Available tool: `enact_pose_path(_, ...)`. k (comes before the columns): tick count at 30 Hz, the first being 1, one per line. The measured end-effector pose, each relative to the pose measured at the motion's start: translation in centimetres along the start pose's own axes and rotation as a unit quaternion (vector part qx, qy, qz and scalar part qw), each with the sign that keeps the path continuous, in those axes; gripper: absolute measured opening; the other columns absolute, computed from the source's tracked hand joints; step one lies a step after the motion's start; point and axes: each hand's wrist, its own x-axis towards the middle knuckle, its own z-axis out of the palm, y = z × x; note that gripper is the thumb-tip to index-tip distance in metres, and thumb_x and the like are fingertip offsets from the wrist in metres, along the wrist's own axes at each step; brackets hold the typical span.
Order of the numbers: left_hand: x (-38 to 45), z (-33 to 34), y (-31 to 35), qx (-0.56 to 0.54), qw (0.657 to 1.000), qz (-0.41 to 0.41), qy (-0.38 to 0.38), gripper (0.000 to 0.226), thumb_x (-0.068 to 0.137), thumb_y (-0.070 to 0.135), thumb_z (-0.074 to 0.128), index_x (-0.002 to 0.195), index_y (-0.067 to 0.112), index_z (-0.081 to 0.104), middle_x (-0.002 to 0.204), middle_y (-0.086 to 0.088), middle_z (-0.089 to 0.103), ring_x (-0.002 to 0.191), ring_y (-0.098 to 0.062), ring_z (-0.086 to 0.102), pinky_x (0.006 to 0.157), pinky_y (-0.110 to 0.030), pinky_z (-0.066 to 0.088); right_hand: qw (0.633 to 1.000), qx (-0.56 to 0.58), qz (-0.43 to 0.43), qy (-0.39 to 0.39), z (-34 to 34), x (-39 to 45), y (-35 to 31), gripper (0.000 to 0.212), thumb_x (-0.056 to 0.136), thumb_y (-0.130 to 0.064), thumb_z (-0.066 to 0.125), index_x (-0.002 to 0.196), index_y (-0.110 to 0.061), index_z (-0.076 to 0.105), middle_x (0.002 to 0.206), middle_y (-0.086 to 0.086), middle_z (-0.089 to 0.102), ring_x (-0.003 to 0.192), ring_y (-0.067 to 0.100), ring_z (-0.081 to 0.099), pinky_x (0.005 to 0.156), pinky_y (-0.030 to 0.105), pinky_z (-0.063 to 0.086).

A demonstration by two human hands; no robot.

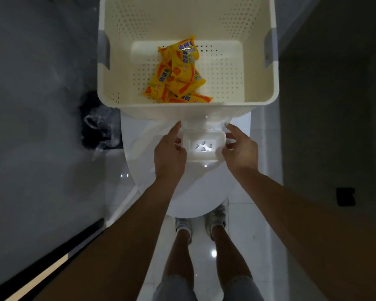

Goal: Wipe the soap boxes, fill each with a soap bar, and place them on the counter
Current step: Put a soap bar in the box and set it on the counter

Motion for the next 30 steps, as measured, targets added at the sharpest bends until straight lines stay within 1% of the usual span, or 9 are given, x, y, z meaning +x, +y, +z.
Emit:
enact_pose_path(5,0.7,0.2,0.0,0.026,1.0,-0.008,0.004,0.066,0.092,0.001,0.059,0.149,0.029,0.043,0.103,-0.002,0.063,0.097,-0.015,0.061,0.098,-0.029,0.05,0.999,-0.035,0.001,0.014,0.7,0.9,0.1,0.055,0.088,0.003,0.054,0.132,-0.03,0.062,0.101,-0.002,0.071,0.093,0.019,0.067,0.093,0.036,0.057)
enact_pose_path(9,0.9,0.2,0.1,0.038,0.999,-0.002,-0.008,0.068,0.091,0.002,0.06,0.149,0.03,0.041,0.101,-0.003,0.063,0.096,-0.016,0.061,0.095,-0.03,0.051,0.999,-0.044,-0.004,0.002,0.6,1.2,0.2,0.053,0.087,0.003,0.056,0.129,-0.029,0.063,0.094,-0.003,0.068,0.09,0.02,0.067,0.09,0.039,0.058)
enact_pose_path(13,0.3,-0.7,0.5,0.026,1.0,0.0,-0.013,0.07,0.091,0.007,0.065,0.152,0.029,0.037,0.107,-0.003,0.062,0.096,-0.016,0.061,0.095,-0.032,0.052,0.999,-0.039,0.001,-0.022,-0.5,0.5,0.1,0.051,0.088,-0.007,0.07,0.133,-0.025,0.058,0.108,0.002,0.066,0.096,0.019,0.065,0.093,0.038,0.057)
enact_pose_path(15,-0.4,-1.9,1.0,0.03,1.0,0.007,-0.007,0.07,0.091,0.01,0.067,0.151,0.028,0.037,0.11,-0.003,0.062,0.091,-0.015,0.061,0.09,-0.032,0.053,0.999,-0.043,0.001,-0.011,-1.6,-0.5,-0.6,0.051,0.09,-0.014,0.073,0.136,-0.026,0.056,0.118,0.001,0.064,0.1,0.015,0.063,0.096,0.033,0.055)
enact_pose_path(18,-1.7,-4.8,2.4,0.042,0.998,0.046,0.0,0.059,0.09,0.014,0.068,0.144,0.023,0.045,0.108,-0.001,0.062,0.083,-0.014,0.061,0.082,-0.034,0.054,0.999,-0.046,-0.013,0.021,-4.3,-2.5,-2.5,0.045,0.089,-0.016,0.074,0.131,-0.026,0.058,0.119,0.0,0.062,0.1,0.014,0.061,0.096,0.034,0.056)
enact_pose_path(21,-2.8,-8.2,4.7,0.06,0.994,0.092,0.017,0.038,0.09,0.017,0.067,0.126,0.024,0.055,0.097,0.006,0.061,0.079,-0.011,0.06,0.074,-0.037,0.054,0.997,-0.048,-0.045,0.05,-7.5,-4.2,-5.4,0.037,0.089,-0.015,0.073,0.123,-0.025,0.062,0.114,-0.002,0.062,0.093,0.014,0.063,0.091,0.036,0.059)
enact_pose_path(24,-2.7,-11.2,7.9,0.048,0.987,0.146,0.053,0.029,0.09,0.017,0.067,0.115,0.024,0.055,0.088,0.008,0.06,0.078,-0.008,0.059,0.068,-0.028,0.051,0.99,-0.042,-0.123,0.061,-10.2,-4.7,-9.3,0.032,0.087,-0.007,0.073,0.116,-0.019,0.066,0.105,0.0,0.062,0.082,0.012,0.061,0.082,0.032,0.059)
enact_pose_path(27,-0.2,-12.7,10.8,0.031,0.979,0.184,0.078,0.029,0.089,0.014,0.068,0.115,0.019,0.057,0.087,0.004,0.06,0.076,-0.012,0.059,0.068,-0.029,0.05,0.977,-0.043,-0.199,0.054,-11.1,-3.2,-13.2,0.031,0.084,-0.001,0.069,0.111,-0.016,0.067,0.098,0.0,0.061,0.073,0.007,0.058,0.073,0.028,0.054)
enact_pose_path(30,4.3,-12.2,12.3,0.068,0.986,0.141,0.06,0.037,0.089,0.022,0.068,0.123,0.02,0.055,0.095,0.001,0.062,0.084,-0.018,0.061,0.075,-0.037,0.053,0.975,-0.064,-0.211,0.026,-9.9,0.4,-16.1,0.031,0.085,-0.003,0.067,0.112,-0.018,0.066,0.102,0.0,0.063,0.075,0.012,0.061,0.076,0.035,0.054)
